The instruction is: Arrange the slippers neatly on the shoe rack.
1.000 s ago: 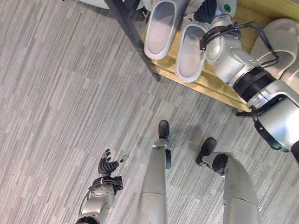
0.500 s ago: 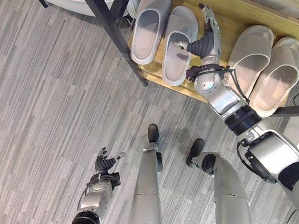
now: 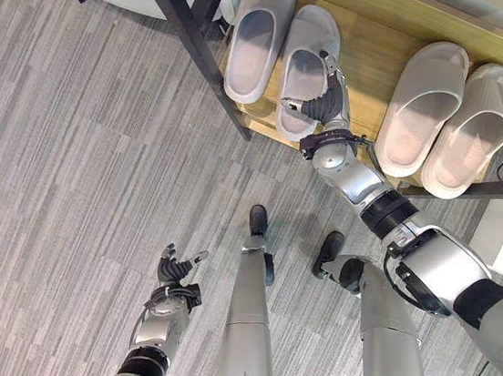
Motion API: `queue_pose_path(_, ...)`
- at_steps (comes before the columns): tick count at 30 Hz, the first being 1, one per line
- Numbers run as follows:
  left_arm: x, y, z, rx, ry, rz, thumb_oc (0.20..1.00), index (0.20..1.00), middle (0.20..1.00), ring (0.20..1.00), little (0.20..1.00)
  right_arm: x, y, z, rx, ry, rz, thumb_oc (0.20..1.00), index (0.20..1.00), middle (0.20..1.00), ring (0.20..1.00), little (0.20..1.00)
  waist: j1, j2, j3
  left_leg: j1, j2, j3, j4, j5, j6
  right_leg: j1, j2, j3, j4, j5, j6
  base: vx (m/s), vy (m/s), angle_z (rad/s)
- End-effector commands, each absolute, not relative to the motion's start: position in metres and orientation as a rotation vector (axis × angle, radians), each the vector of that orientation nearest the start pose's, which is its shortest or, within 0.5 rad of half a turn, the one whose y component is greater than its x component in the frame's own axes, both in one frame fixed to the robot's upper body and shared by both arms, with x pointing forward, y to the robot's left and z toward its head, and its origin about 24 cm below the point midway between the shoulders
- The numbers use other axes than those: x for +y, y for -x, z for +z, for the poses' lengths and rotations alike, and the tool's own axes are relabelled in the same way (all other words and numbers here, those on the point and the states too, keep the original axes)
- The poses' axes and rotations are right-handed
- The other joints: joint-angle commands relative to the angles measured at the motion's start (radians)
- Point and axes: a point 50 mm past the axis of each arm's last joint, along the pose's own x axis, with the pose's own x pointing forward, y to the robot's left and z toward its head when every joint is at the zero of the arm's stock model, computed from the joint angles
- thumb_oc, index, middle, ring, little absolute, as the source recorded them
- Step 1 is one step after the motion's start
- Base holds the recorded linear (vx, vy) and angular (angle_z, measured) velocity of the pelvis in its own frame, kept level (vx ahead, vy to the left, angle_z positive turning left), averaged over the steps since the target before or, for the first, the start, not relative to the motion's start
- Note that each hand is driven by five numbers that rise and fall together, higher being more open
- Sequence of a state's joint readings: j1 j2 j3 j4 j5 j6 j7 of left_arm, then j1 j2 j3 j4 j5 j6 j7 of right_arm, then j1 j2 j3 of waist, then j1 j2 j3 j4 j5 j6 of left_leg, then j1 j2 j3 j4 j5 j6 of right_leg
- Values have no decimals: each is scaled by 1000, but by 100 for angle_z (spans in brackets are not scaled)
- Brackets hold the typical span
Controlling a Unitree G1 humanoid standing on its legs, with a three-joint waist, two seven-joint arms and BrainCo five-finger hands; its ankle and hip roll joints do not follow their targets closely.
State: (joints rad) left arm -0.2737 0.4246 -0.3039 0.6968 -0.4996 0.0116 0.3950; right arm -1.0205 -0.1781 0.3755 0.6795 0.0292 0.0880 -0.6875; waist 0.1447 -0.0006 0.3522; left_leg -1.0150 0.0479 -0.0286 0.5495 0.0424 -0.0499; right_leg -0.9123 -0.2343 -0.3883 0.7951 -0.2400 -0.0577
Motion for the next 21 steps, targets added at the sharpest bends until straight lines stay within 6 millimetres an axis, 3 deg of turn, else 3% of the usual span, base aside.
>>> queue_pose_path(1, 245, -271, -35, 470, -143, 423, 1000, 1000, 1000, 1000, 1000, -94, -390, 220, -455, 353, -339, 1000, 1000, 1000, 1000, 1000, 19, 27, 21, 42, -35, 36, 2, -98, 31, 59, 46, 6, -107, -12, 82, 0, 0, 0)
queue_pose_path(3, 244, -272, -35, 470, -143, 424, 1000, 1000, 1000, 1000, 1000, -96, -390, 218, -449, 354, -344, 1000, 1000, 1000, 1000, 1000, 17, 26, 23, 43, -35, 37, 2, -99, 31, 59, 46, 7, -107, -12, 82, 0, 0, 0)
queue_pose_path(11, 236, -284, -29, 458, -114, 438, 1000, 1000, 1000, 1000, 1000, -104, -384, 176, -326, 290, -350, 1000, 1000, 1000, 1000, 1000, -12, 26, 43, 42, -33, 44, 12, -102, 33, 58, 46, 13, -102, -11, 81, 0, 0, 0)
queue_pose_path(20, 227, -298, -22, 443, -117, 447, 1000, 1000, 1000, 1000, 1000, -75, -377, 161, -278, 201, -243, 1000, 1000, 1000, 1000, 1000, -27, 25, 36, 43, -30, 48, 10, -102, 33, 51, 51, 20, -101, -7, 79, 0, 0, 0)
queue_pose_path(21, 223, -301, -21, 440, -120, 441, 1000, 1000, 1000, 1000, 1000, -65, -376, 162, -273, 177, -213, 1000, 1000, 1000, 1000, 1000, -26, 26, 32, 44, -30, 48, 8, -102, 33, 52, 53, 21, -103, -7, 79, 0, 0, 0)
